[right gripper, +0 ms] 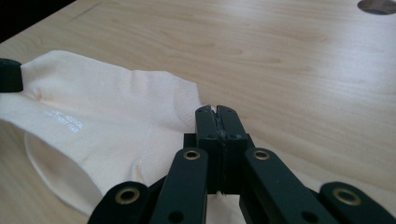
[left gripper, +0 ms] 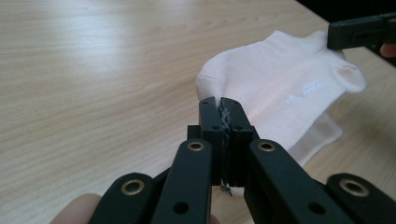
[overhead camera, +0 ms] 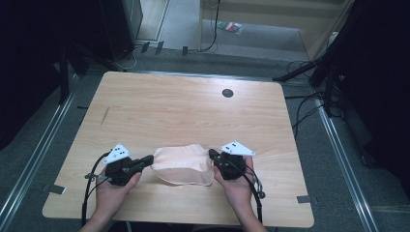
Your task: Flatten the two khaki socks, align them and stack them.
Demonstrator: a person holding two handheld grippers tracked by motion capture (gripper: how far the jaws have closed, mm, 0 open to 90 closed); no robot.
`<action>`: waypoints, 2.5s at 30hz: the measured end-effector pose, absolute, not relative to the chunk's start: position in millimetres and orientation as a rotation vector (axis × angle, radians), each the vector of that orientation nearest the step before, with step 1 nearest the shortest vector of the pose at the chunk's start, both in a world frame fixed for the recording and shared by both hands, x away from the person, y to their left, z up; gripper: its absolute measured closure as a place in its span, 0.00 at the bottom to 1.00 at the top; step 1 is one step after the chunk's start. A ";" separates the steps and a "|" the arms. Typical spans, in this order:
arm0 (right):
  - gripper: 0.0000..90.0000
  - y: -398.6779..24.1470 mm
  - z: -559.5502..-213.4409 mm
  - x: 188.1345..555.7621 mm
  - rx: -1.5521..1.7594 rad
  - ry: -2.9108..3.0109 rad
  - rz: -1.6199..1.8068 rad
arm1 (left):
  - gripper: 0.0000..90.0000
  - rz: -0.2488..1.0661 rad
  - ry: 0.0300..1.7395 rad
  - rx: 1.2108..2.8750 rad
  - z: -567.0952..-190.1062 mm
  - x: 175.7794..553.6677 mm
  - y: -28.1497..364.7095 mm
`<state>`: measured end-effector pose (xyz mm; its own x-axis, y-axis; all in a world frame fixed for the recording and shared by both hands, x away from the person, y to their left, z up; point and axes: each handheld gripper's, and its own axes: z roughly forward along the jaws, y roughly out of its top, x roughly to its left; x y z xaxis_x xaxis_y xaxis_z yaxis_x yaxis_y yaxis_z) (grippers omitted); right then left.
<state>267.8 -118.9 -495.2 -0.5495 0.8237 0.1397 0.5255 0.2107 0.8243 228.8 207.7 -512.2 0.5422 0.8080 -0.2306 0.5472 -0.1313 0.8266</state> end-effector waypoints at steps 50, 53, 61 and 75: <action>0.72 -132.5 -531.2 246.6 1.267 2.173 1.224 | 0.62 0.434 1.073 1.864 -540.1 217.1 195.2; 0.75 -136.0 -529.8 246.0 1.293 2.165 1.256 | 0.62 0.426 1.076 1.839 -539.2 217.0 196.8; 0.97 -129.1 -542.7 249.3 1.332 2.234 1.198 | 0.62 0.409 1.080 1.907 -550.8 221.2 191.4; 1.00 -131.1 -535.4 246.7 1.285 2.195 1.166 | 0.58 0.406 1.101 1.974 -552.7 224.9 185.4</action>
<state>246.7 -131.1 -535.4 -0.5321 0.8399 0.1074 0.5593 0.2534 0.7893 224.9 185.4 -552.7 0.5658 0.8177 -0.1060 0.5534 -0.2812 0.7840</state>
